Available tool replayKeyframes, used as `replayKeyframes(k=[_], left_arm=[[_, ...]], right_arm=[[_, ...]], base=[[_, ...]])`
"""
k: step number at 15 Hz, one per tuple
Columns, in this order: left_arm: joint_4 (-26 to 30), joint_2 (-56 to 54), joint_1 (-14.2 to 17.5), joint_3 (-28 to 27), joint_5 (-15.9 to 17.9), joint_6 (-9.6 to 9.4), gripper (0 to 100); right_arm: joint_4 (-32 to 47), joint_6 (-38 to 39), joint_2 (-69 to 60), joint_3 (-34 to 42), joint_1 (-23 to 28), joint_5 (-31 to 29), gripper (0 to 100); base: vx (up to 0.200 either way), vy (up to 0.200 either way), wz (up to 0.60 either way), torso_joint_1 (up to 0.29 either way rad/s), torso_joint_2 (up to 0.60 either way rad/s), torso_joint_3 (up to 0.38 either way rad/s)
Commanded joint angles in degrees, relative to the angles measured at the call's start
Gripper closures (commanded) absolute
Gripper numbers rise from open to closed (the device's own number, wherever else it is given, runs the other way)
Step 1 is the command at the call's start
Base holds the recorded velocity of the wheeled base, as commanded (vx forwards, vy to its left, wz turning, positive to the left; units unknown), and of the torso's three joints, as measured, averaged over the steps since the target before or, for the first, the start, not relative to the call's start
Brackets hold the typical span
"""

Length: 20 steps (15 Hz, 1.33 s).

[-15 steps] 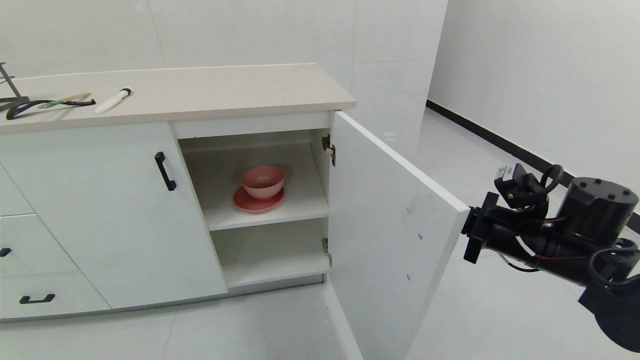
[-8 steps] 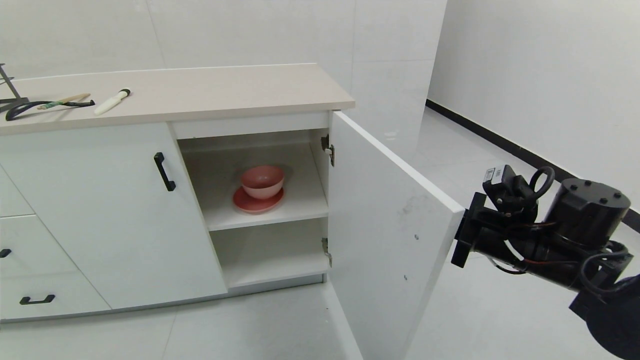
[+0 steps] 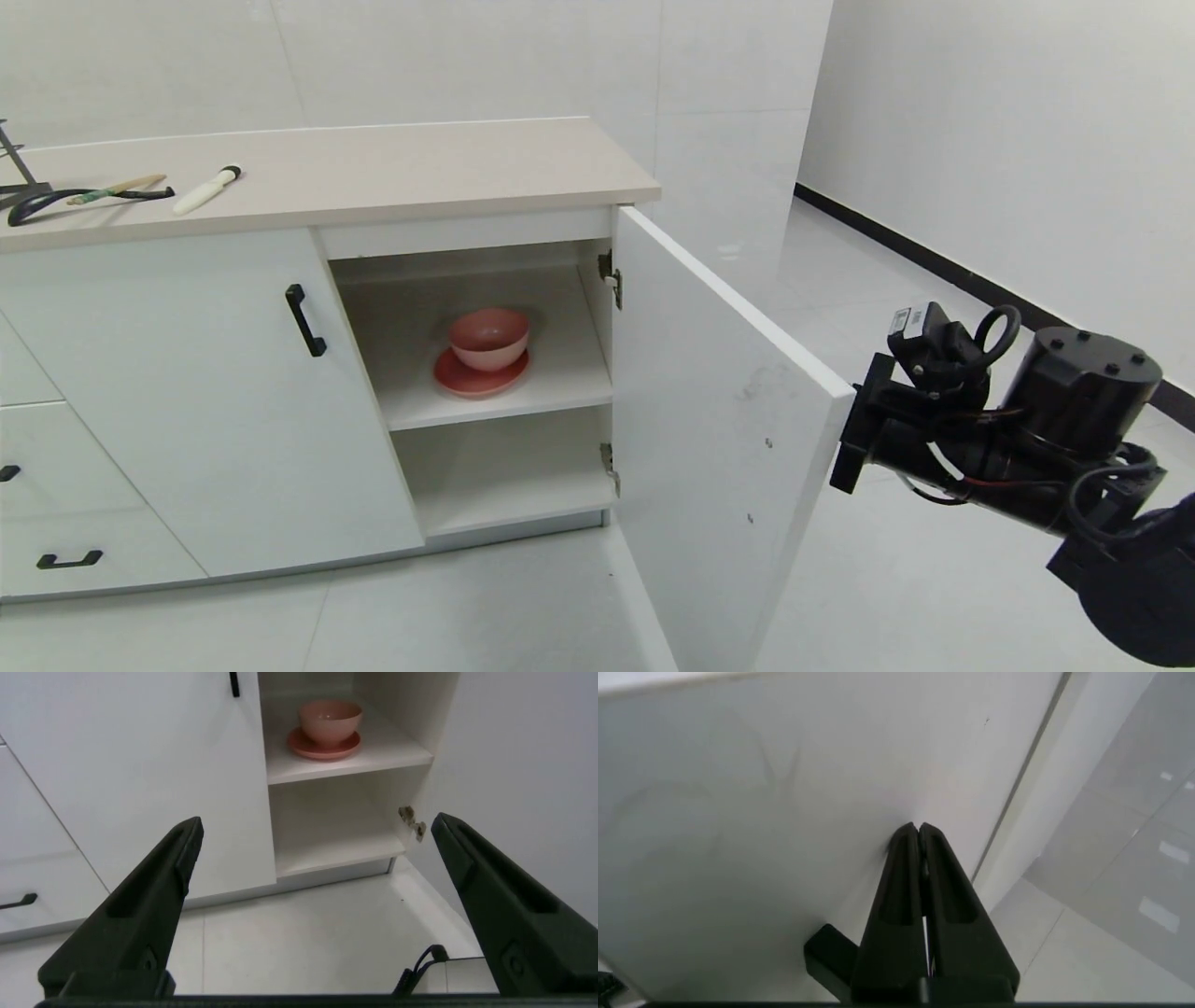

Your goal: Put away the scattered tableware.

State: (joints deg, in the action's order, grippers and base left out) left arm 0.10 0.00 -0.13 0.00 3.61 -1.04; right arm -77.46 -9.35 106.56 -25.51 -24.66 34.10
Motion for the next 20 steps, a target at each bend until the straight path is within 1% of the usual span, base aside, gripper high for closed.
replayKeyframes(k=[1,3,5,8,9,11,14,17,20], left_arm=[[0.0,0.0,0.0,0.0,0.0,-0.02,0],[0.0,0.0,0.0,0.0,0.0,-0.02,0],[0.0,0.0,0.0,0.0,0.0,-0.02,0],[0.0,0.0,0.0,0.0,0.0,-0.02,0],[0.0,0.0,0.0,0.0,0.0,-0.02,0],[0.0,0.0,0.0,0.0,0.0,-0.02,0],[0.0,0.0,0.0,0.0,0.0,-0.02,0],[0.0,0.0,0.0,0.0,0.0,-0.02,0],[0.0,0.0,0.0,0.0,0.0,-0.02,0]], right_arm=[[0.1,-0.2,0.3,0.3,-0.5,0.7,100],[0.1,-0.5,1.2,0.1,3.3,0.9,100],[0.0,-1.5,2.1,-0.1,4.8,1.8,100],[0.0,-1.8,3.2,-1.6,4.6,1.8,100],[0.0,-1.8,4.0,-3.7,4.4,1.7,100],[-0.1,-1.8,5.0,-5.0,3.8,1.7,100],[-2.4,-1.6,5.6,-4.5,3.5,1.8,100],[-2.4,-1.6,5.4,-4.4,3.3,1.8,100],[-2.4,-1.6,5.4,-5.0,0.6,1.8,100]], base=[[-0.200,0.000,0.00,0.002,0.00,-0.002],[0.000,0.000,0.00,0.000,0.00,0.000],[0.000,0.000,0.00,0.000,0.00,0.000],[0.000,0.000,0.00,0.000,0.00,0.000],[0.000,0.000,0.00,0.000,0.00,0.000],[0.000,0.000,0.00,0.000,0.00,0.000],[0.000,0.000,0.00,0.000,0.00,0.000],[0.000,0.000,0.00,0.000,0.00,0.000],[0.000,0.000,0.00,0.000,0.00,0.000]])
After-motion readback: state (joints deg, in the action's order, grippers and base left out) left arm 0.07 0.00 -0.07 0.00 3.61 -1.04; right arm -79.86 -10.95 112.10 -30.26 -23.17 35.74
